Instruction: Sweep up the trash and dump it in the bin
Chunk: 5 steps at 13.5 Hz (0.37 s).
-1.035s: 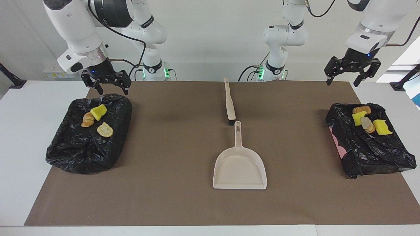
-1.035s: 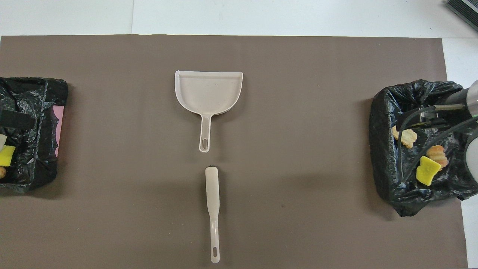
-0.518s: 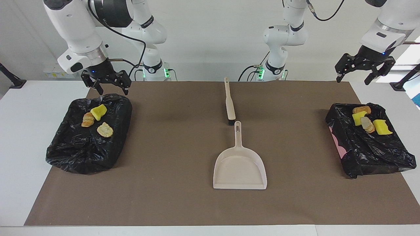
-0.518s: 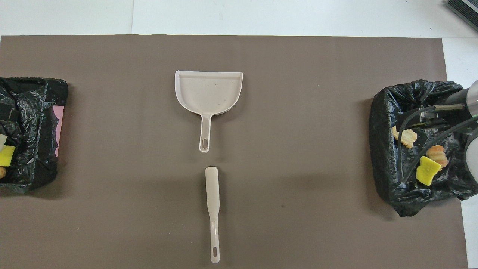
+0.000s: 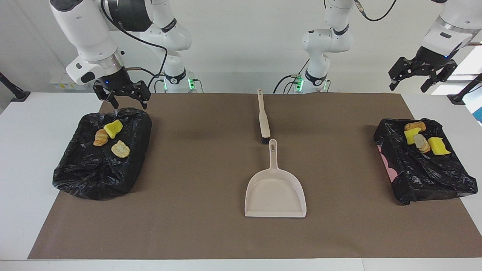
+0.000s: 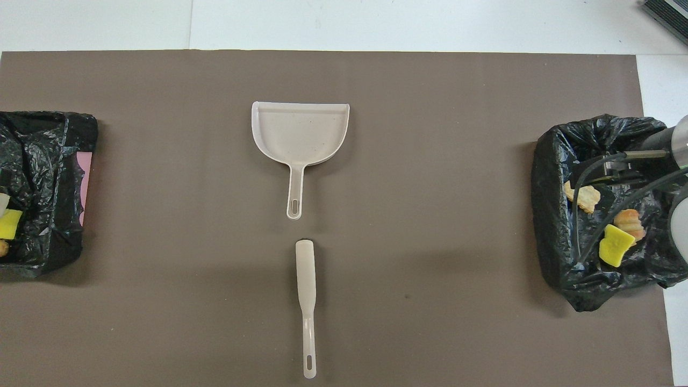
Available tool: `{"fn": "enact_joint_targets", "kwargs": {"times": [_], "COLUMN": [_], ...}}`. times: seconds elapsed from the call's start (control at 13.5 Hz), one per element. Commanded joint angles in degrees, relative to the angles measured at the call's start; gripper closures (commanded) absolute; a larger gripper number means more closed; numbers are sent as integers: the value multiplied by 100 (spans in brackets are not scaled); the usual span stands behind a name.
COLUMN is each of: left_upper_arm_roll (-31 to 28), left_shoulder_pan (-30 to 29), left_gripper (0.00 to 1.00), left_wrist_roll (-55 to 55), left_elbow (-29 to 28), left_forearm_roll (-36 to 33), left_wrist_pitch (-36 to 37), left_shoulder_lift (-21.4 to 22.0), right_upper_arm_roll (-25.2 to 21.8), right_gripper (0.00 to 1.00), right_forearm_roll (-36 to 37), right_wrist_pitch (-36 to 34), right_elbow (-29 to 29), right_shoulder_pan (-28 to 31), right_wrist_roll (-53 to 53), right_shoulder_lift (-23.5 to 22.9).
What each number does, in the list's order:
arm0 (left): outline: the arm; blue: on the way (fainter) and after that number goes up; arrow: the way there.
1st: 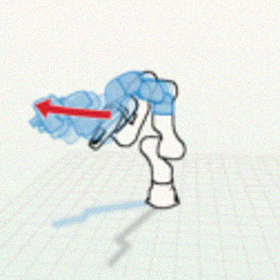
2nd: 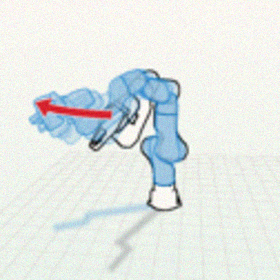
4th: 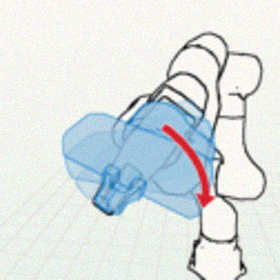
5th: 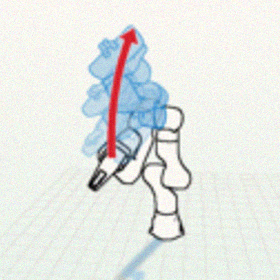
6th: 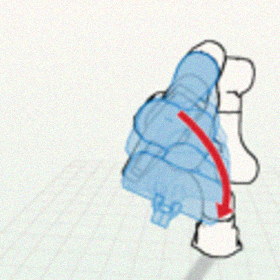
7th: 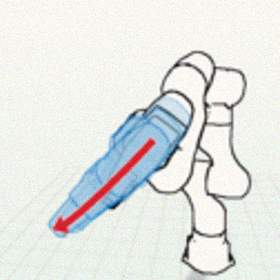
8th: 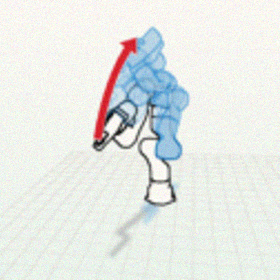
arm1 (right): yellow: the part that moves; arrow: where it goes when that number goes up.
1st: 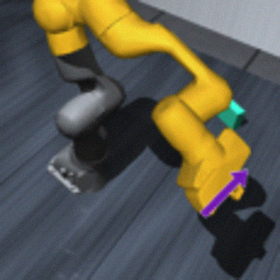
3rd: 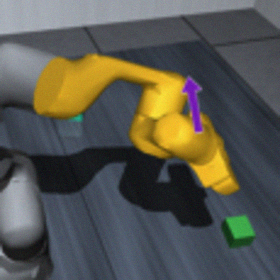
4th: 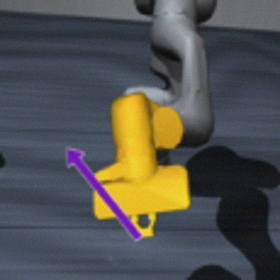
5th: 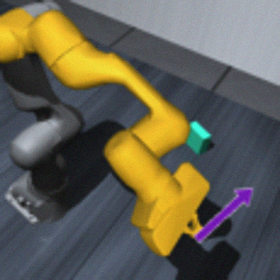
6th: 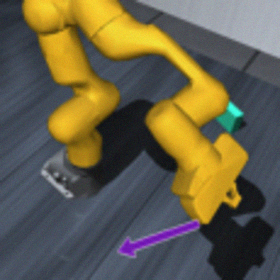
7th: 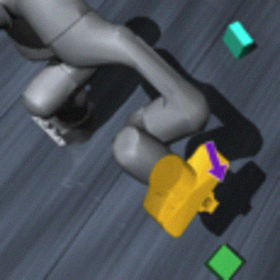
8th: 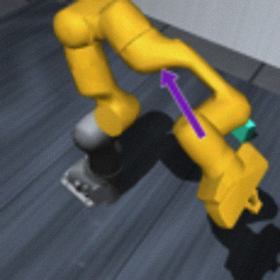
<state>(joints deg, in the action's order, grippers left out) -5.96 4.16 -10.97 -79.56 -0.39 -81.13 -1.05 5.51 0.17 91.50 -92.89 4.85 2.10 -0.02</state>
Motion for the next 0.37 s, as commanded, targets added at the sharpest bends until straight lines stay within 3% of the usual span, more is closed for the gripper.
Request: {"fn": "enact_joint_targets", "kwargs": {"times": [0.0,0.3], "left_upper_arm_roll": [51,60], "left_shoulder_pan": [-56,-47], "left_gripper": [0,0], "left_wrist_roll": [69,51], "left_elbow": [-524,-569], "left_forearm_roll": [74,74], "left_wrist_pitch": [-166,-201], "left_shoulder_lift": [368,395], "right_upper_arm_roll": [38,47], "right_gripper": [0,0], "right_forearm_roll": [-131,-122], "right_wrist_pitch": [-89,-97], "right_elbow": [-28,-1], "right_shoulder_pan": [86,86], "right_wrist_roll": [-96,-87], "right_shoulder_lift": [63,63]}}
